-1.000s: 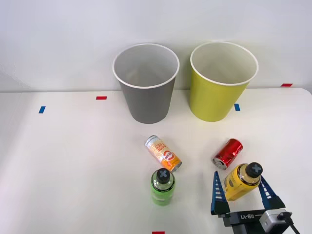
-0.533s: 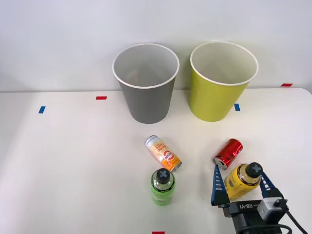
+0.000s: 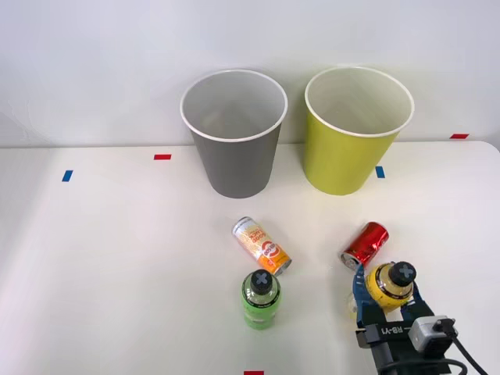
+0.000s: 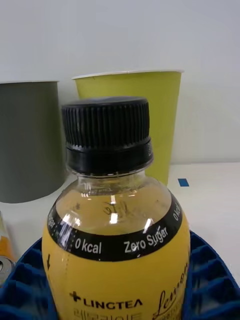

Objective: Put cans in the gray bin, plastic bottles in the light green bin

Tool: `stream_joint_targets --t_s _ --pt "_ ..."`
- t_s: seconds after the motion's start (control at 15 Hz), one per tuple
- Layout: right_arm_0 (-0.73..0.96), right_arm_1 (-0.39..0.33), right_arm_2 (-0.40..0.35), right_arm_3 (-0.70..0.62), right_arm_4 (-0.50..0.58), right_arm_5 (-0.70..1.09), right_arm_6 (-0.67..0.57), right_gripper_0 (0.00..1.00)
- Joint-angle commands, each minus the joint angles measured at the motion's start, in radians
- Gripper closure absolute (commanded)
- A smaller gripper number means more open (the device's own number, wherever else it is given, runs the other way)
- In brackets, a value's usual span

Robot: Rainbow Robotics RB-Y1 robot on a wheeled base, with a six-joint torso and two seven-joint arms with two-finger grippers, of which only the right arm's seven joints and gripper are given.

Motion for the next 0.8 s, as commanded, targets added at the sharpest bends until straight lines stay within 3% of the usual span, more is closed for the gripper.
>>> stream_joint_targets --t_s 0.07,0.33,0.47,0.8 --pt "0.000 0.011 -0.012 0.000 0.016 0.000 0.001 1.00" --pt "0.003 0.009 -0.035 -0.048 0.082 0.000 -0.027 1.00" --pt "-0.003 0.000 -0.008 -0.101 0.073 0.005 -0.042 1.00" --pt "-0.046 0.025 -0.015 -0.430 0.044 0.376 -0.074 1.00"
